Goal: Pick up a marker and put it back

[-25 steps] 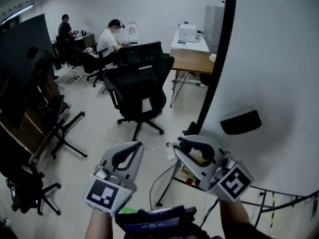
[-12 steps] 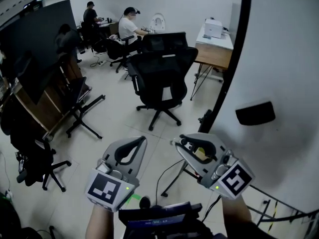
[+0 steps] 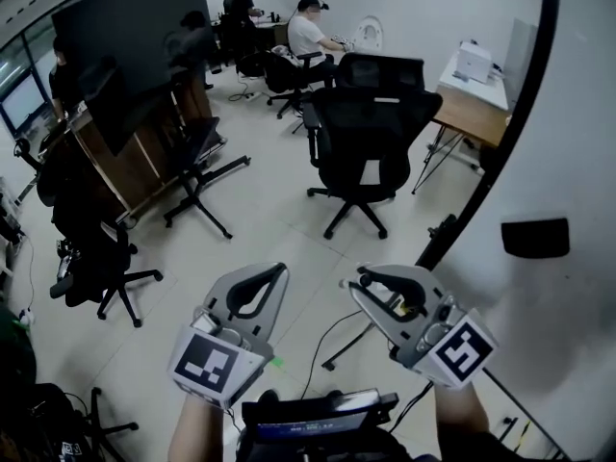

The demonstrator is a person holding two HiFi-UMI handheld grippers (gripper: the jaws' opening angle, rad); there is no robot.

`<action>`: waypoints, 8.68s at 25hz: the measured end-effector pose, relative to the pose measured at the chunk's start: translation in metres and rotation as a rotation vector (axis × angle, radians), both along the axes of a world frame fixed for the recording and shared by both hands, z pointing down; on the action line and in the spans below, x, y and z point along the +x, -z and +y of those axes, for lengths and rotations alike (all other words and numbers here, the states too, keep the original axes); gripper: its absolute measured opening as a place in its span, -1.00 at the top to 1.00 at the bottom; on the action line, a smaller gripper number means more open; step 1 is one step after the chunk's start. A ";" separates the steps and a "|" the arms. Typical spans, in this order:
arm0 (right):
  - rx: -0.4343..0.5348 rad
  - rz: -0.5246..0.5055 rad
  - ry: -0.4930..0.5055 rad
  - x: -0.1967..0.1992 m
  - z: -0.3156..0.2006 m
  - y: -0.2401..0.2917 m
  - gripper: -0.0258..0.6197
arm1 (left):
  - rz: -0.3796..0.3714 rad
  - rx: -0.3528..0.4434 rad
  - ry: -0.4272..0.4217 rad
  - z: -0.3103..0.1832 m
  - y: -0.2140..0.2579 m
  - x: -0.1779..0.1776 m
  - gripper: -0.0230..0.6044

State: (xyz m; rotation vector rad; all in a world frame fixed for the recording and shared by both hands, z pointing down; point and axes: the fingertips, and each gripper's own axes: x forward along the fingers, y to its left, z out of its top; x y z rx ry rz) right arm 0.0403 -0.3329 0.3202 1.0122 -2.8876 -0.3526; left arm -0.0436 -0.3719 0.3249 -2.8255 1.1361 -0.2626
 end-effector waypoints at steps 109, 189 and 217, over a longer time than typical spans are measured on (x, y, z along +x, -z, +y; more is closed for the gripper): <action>0.007 0.071 -0.015 0.072 0.376 0.008 0.65 | 0.086 -0.011 0.002 0.369 -0.001 0.081 0.93; 0.051 0.065 0.025 -0.007 0.354 0.021 0.65 | 0.077 0.065 0.010 0.367 0.021 0.000 0.93; 0.019 -0.024 0.097 0.096 0.192 0.005 0.65 | -0.016 0.051 0.039 0.210 0.008 0.111 0.93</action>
